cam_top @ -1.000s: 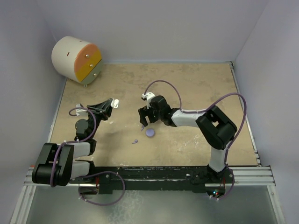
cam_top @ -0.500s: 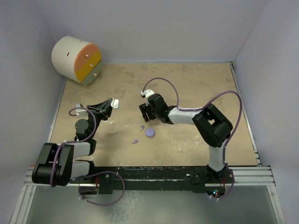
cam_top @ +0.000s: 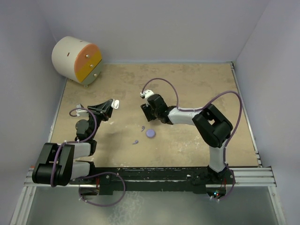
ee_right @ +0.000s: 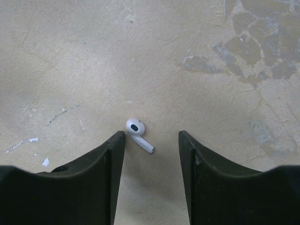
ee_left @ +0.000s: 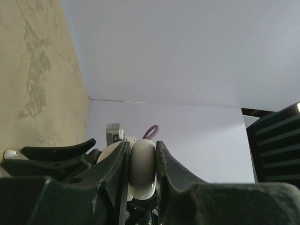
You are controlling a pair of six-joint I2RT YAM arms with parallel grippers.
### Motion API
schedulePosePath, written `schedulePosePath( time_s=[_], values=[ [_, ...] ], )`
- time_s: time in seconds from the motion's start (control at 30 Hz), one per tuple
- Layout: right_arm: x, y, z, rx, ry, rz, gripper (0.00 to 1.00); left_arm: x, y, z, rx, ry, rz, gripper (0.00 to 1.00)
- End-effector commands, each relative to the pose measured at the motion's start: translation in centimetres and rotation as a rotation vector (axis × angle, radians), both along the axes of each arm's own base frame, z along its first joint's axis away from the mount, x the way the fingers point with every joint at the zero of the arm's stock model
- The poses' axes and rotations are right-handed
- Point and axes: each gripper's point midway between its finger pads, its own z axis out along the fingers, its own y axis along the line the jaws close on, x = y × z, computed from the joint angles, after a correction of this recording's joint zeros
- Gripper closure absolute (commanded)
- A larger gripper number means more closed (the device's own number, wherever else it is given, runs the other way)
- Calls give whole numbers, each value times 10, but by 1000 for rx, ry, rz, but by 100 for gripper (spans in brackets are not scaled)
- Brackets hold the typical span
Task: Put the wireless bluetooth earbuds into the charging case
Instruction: Adjust the earbud at the center of the board, then pick up the earbud from the center of the board.
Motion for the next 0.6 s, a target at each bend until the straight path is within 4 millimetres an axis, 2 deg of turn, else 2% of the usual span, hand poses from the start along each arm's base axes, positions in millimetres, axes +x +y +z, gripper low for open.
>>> schedulePosePath(
  time_s=[0.0, 0.2, 0.3, 0.47, 0.57],
  values=[
    [-10, -10, -27, -124, 51, 31, 48, -2, 2, 9, -2, -43, 1, 100],
    [-10, -8, -31, -153, 55, 30, 51, -2, 2, 8, -1, -42, 1, 100],
    [-12, -9, -33, -157, 64, 29, 57, -2, 2, 9, -2, -45, 1, 100],
    [-15, -11, -35, -163, 77, 27, 60, -2, 2, 8, -1, -41, 0, 100],
    [-17, -12, -37, -164, 86, 25, 65, -2, 2, 7, -1, -41, 1, 100]
  ],
)
